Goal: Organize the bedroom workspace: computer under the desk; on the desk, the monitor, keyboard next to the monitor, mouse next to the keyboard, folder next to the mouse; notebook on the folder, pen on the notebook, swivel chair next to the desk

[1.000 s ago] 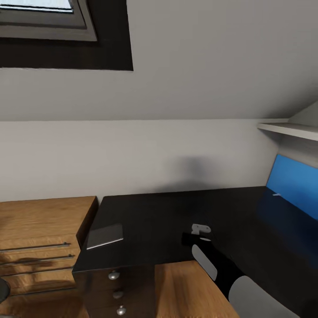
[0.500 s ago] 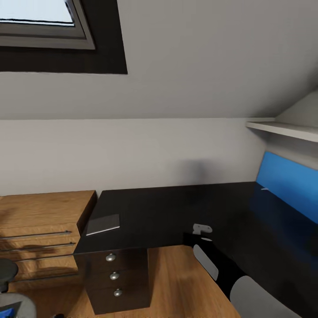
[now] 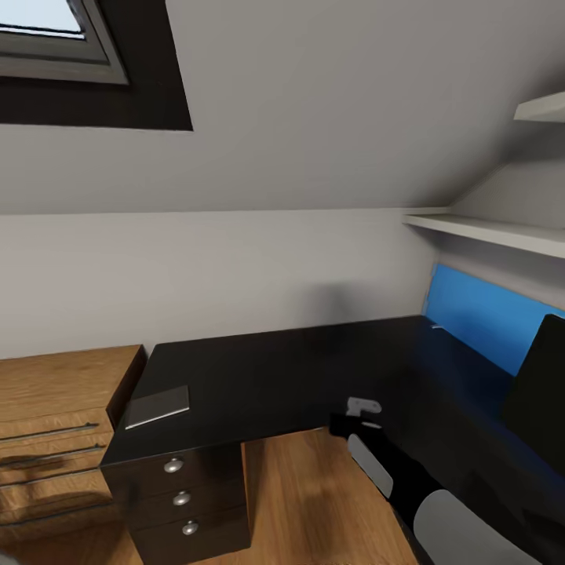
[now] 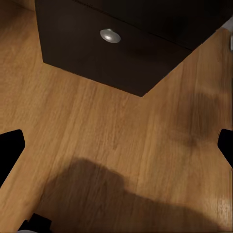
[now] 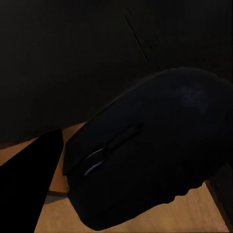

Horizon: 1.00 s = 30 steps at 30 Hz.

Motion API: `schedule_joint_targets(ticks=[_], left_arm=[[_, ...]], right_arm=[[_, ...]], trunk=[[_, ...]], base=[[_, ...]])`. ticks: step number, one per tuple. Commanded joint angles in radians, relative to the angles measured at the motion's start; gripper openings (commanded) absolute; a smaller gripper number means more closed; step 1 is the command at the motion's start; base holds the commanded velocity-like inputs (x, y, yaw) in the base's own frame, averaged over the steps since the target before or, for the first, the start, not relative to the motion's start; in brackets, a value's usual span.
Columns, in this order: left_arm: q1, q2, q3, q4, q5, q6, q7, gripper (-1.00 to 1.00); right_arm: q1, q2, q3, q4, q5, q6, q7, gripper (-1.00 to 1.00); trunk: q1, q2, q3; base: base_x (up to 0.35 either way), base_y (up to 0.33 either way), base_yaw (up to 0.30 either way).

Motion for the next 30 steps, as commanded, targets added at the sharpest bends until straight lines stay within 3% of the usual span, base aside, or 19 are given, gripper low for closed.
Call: schedule_joint_targets(ticks=[1,9,16,30], left_arm=[[0.000,0.001,-0.007,0.000,0.011,-0.004,-0.003,1.00],[0.000,0.001,-0.007,0.000,0.011,-0.004,-0.003,1.00],[0.000,0.001,-0.007,0.000,0.012,-0.004,-0.003,1.00],[0.000,0.001,-0.007,0.000,0.012,-0.004,-0.003,1.00]], right_arm=[[-0.001,-0.004,0.006,-0.005,-0.007,0.003,-0.008,-1.00],[-0.001,-0.013,0.006,-0.010,-0.009,0.003,-0.008,-1.00],[-0.001,-0.012,0.008,-0.011,-0.009,0.003,-0.008,-1.00],[-0.001,-0.012,0.008,-0.011,-0.009,0.002,-0.007,-1.00]], trunk=[[0.000,-0.001,-0.001],[0.000,-0.001,-0.001],[0.000,-0.001,-0.001],[0.000,-0.001,0.003]], base=[[-0.033,0.000,-0.259],[-0.155,0.000,-0.251],[-0.268,0.000,-0.074],[-0.019,0.000,-0.050]])
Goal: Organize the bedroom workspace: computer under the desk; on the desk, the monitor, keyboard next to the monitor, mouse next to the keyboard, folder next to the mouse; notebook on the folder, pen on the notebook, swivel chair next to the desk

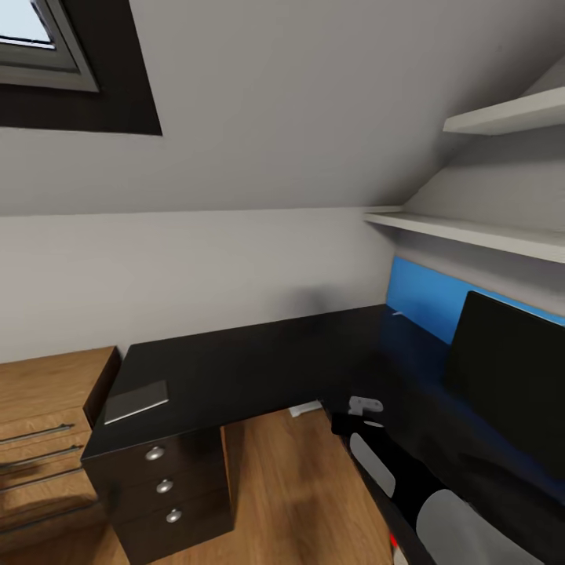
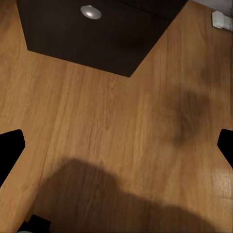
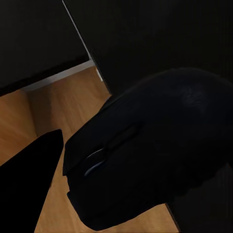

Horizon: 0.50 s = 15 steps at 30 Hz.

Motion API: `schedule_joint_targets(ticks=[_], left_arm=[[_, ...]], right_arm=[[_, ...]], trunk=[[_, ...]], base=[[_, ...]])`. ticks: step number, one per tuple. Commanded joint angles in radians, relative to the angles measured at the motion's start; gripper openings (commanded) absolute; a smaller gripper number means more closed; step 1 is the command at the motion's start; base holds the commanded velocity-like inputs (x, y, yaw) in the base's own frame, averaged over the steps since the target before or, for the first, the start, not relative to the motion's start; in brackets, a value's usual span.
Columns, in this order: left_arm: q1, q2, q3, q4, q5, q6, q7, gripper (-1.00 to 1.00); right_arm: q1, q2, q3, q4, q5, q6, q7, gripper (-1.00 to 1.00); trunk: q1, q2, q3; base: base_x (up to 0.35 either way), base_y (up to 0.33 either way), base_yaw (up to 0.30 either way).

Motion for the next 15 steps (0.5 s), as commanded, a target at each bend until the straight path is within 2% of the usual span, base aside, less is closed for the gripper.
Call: schedule_joint_targets(ticks=[1,10,15], left_arm=[[0.000,0.001,-0.007,0.000,0.011,-0.003,-0.003,1.00],[0.000,0.001,-0.007,0.000,0.011,-0.003,-0.003,1.00],[0.000,0.002,-0.005,0.000,0.011,-0.003,-0.003,1.00]], right_arm=[[-0.001,-0.002,0.006,-0.002,-0.007,0.003,-0.008,-1.00],[-0.001,-0.001,0.006,-0.002,-0.007,0.003,-0.007,-1.00],[-0.001,-0.001,0.007,-0.002,-0.007,0.003,-0.007,-1.00]], trunk=[[0.000,-0.001,0.000],[0.000,-0.001,0.003],[0.000,-0.001,0.003]], base=[[0.000,0.000,-0.197],[-0.007,0.007,-0.198],[-0.158,0.146,-0.088]])
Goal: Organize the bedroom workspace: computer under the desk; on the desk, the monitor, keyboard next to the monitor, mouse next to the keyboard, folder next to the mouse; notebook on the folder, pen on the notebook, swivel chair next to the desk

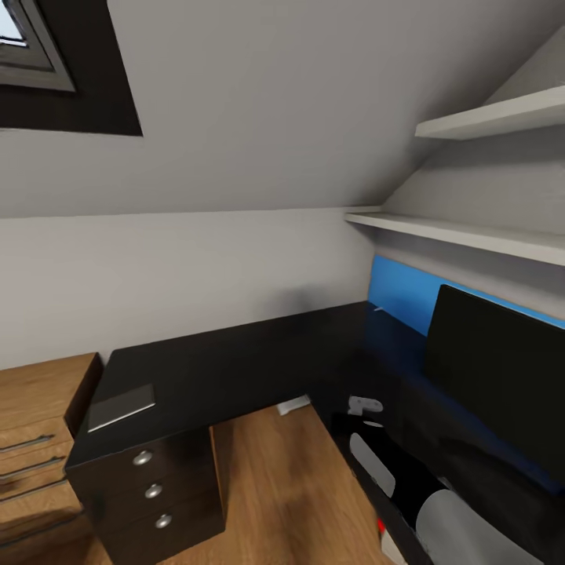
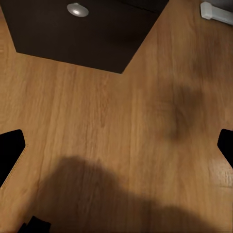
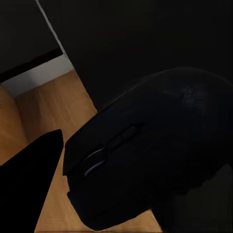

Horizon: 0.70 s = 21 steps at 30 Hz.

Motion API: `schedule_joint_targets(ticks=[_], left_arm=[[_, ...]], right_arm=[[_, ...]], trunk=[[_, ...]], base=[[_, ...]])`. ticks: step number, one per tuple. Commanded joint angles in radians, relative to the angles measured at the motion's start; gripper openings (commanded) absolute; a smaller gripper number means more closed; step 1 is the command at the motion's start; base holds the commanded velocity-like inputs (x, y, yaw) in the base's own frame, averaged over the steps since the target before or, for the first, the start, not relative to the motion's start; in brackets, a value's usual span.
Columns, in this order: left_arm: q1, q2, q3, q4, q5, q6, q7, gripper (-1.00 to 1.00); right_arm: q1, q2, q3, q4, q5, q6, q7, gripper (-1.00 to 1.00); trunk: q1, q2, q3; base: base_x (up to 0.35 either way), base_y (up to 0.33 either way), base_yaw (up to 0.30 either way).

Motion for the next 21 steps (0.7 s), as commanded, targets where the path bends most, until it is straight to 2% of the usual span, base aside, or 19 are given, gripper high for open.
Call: schedule_joint_targets(ticks=[1,6,12,21], left_arm=[[0.000,0.001,-0.007,0.000,0.011,-0.003,-0.003,1.00],[0.000,0.001,-0.006,0.000,0.011,-0.003,-0.003,1.00],[0.000,0.001,-0.006,0.000,0.011,-0.003,-0.003,1.00],[0.000,0.001,-0.008,0.000,0.011,-0.003,-0.003,1.00]], right_arm=[[-0.001,-0.001,0.006,-0.002,-0.007,0.003,-0.008,-1.00],[-0.001,-0.001,0.006,-0.002,-0.007,0.003,-0.008,-1.00],[-0.001,-0.005,0.004,-0.004,-0.006,0.006,-0.008,-1.00],[-0.001,-0.046,0.007,-0.025,-0.003,0.007,-0.005,-1.00]], trunk=[[0.000,-0.001,-0.001],[0.000,-0.001,-0.001],[0.000,-0.001,-0.001],[0.000,-0.001,-0.001]], base=[[-0.225,0.180,-0.031],[-0.211,0.009,-0.009],[-0.054,-0.042,-0.001],[-0.006,-0.004,0.000]])
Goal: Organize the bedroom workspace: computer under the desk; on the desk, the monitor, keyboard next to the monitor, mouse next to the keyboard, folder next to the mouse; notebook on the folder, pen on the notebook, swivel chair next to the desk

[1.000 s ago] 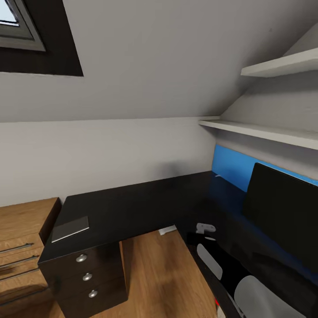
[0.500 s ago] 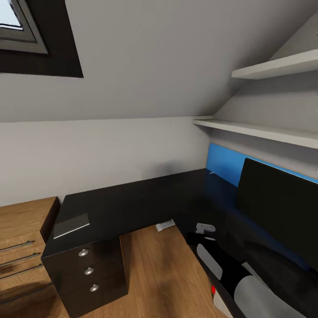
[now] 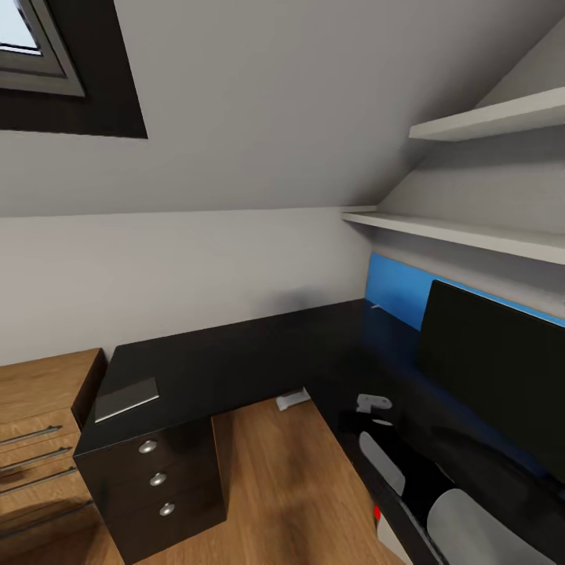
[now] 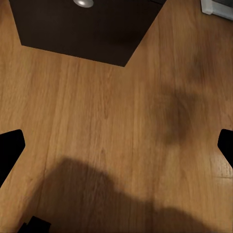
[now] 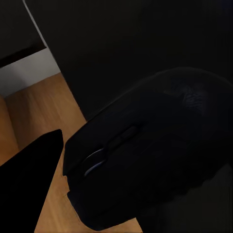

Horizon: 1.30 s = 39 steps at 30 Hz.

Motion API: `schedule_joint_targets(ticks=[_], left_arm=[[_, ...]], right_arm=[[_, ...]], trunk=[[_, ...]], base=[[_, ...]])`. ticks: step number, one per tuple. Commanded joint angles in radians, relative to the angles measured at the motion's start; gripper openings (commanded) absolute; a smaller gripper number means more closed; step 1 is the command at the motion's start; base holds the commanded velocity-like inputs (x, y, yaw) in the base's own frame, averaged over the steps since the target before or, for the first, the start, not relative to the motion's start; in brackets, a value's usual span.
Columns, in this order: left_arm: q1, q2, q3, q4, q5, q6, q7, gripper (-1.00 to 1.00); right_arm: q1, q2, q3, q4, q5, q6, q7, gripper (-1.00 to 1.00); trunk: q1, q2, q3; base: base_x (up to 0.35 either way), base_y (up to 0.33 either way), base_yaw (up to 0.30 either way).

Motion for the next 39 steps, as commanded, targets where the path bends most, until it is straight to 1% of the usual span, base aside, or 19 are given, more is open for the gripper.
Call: schedule_joint_targets(ticks=[1,2,4,5,6,7,9,13,15,17,18,19,22,23,24,25,30,35,39], left_arm=[[0.000,0.001,-0.007,0.000,0.011,-0.003,-0.002,1.00],[0.000,0.001,-0.007,0.000,0.011,-0.003,-0.002,1.00],[0.000,0.001,-0.007,0.000,0.011,-0.003,-0.002,1.00],[0.000,0.001,-0.007,0.000,0.011,-0.003,-0.002,1.00],[0.000,0.001,-0.007,0.000,0.011,-0.003,-0.002,1.00],[0.000,0.000,-0.007,0.000,0.011,-0.003,-0.002,1.00],[0.000,0.000,-0.007,0.000,0.011,-0.003,-0.002,1.00],[0.000,0.000,-0.007,0.000,0.011,-0.003,-0.002,1.00],[0.000,0.000,-0.007,0.000,0.011,-0.003,-0.002,1.00],[0.000,0.000,-0.007,0.000,0.011,-0.003,-0.002,1.00],[0.000,0.000,-0.007,0.000,0.011,-0.003,-0.002,1.00],[0.000,0.000,-0.007,0.000,0.011,-0.003,-0.002,1.00],[0.000,0.000,-0.007,0.000,0.011,-0.003,-0.002,1.00],[0.000,0.000,-0.007,0.000,0.011,-0.003,-0.002,1.00],[0.000,0.000,-0.007,0.000,0.011,-0.003,-0.002,1.00],[0.000,0.000,-0.007,0.000,0.011,-0.003,-0.002,1.00],[0.000,0.000,-0.007,0.000,0.011,-0.003,-0.002,1.00],[0.000,0.001,-0.007,0.000,0.011,-0.003,-0.002,1.00],[0.000,0.002,-0.004,0.000,0.011,-0.003,-0.002,1.00]], right_arm=[[-0.001,-0.007,0.006,-0.005,-0.008,0.003,-0.008,-1.00],[-0.001,-0.020,0.006,-0.015,-0.008,0.004,-0.008,-1.00],[-0.001,-0.033,0.006,-0.026,-0.009,0.006,-0.008,-1.00],[-0.001,-0.046,0.006,-0.034,-0.009,0.011,-0.007,-1.00],[-0.001,-0.052,0.006,-0.037,-0.009,0.017,-0.007,-1.00],[-0.001,-0.062,0.006,-0.042,-0.009,0.033,-0.007,-1.00],[-0.001,-0.070,0.004,-0.045,-0.009,0.055,-0.005,-1.00],[-0.001,-0.109,0.000,-0.056,-0.010,0.115,0.001,-1.00],[-0.001,-0.121,-0.001,-0.061,-0.010,0.128,0.001,-1.00],[-0.001,-0.143,-0.003,-0.068,-0.010,0.170,0.002,-1.00],[-0.001,-0.147,-0.005,-0.069,-0.010,0.182,0.003,-1.00],[-0.001,-0.154,-0.016,-0.070,-0.010,0.206,0.012,-1.00],[-0.001,-0.164,-0.046,-0.069,-0.009,0.258,0.058,-1.00],[-0.001,-0.166,-0.050,-0.068,-0.008,0.270,0.069,-1.00],[-0.001,-0.173,-0.058,-0.066,-0.007,0.305,0.100,-1.00],[-0.001,-0.177,-0.061,-0.066,-0.007,0.321,0.114,-1.00],[-0.001,-0.184,-0.065,-0.062,-0.005,0.348,0.135,-1.00],[-0.001,-0.186,-0.066,-0.060,-0.004,0.354,0.138,-1.00],[-0.001,-0.186,-0.065,-0.034,-0.002,0.357,0.138,-1.00]], trunk=[[0.000,-0.001,-0.001],[0.000,-0.001,-0.001],[0.000,-0.001,-0.001],[0.000,-0.001,-0.001],[0.000,-0.001,-0.001],[0.000,-0.001,-0.001],[0.000,-0.001,-0.001],[0.000,-0.001,-0.001],[0.000,-0.001,-0.001],[0.000,-0.001,-0.001],[0.000,-0.001,-0.001],[0.000,-0.001,-0.001],[0.000,-0.001,-0.001],[0.000,-0.001,-0.001],[0.000,-0.001,-0.001],[0.000,-0.001,-0.001],[0.000,-0.001,-0.001],[0.000,-0.001,-0.001],[0.000,-0.001,-0.001]], base=[[0.000,0.000,0.000],[0.000,0.000,0.000],[0.000,0.000,0.000],[0.000,0.000,0.000],[0.000,0.000,0.000],[0.000,0.000,0.000],[0.000,0.000,0.000],[0.000,0.000,0.000],[0.000,0.000,0.000],[0.000,0.000,0.000],[0.000,0.000,0.000],[0.000,0.000,0.000],[0.000,0.000,0.000],[0.000,0.000,0.000],[0.000,0.000,0.000],[0.000,0.000,0.000],[0.000,0.000,0.000],[0.000,0.000,0.000],[0.000,0.000,0.000]])
